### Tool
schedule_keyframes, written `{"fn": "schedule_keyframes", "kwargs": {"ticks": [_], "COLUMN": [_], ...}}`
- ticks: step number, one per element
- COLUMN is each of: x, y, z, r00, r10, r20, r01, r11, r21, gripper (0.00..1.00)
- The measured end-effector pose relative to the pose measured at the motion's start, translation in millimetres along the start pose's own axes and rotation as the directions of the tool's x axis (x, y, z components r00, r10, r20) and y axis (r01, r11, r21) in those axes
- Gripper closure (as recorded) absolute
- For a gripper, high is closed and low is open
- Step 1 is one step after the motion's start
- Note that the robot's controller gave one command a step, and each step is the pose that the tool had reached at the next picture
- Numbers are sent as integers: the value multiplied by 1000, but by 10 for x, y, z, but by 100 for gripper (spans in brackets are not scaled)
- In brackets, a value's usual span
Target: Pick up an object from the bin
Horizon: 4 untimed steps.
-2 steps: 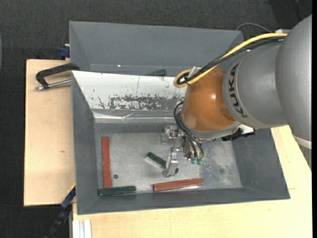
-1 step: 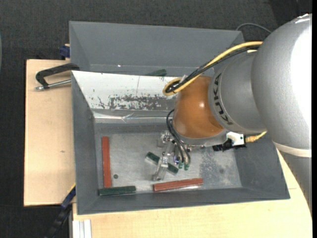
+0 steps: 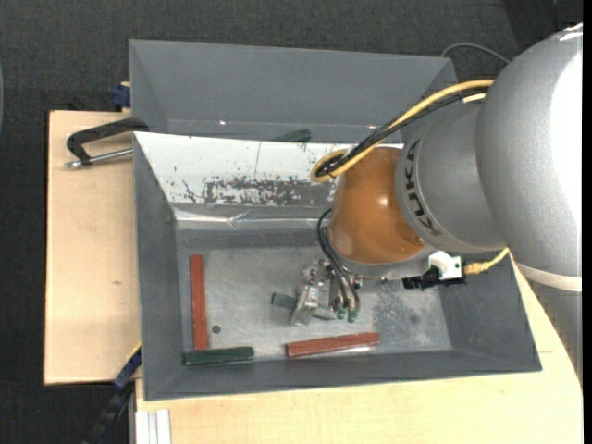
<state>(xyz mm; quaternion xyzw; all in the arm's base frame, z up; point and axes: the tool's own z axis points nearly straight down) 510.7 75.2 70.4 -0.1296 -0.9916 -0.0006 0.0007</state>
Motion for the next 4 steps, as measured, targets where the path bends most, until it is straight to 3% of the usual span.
{"fn": "schedule_keyframes", "kwargs": {"ticks": [4], "x": [1], "y": [5], "z": [-154], "r00": [1000], "r10": [-1], "r20": [3], "r01": [1], "r11": [1000], "r21": [-1], "gripper": [100]}}
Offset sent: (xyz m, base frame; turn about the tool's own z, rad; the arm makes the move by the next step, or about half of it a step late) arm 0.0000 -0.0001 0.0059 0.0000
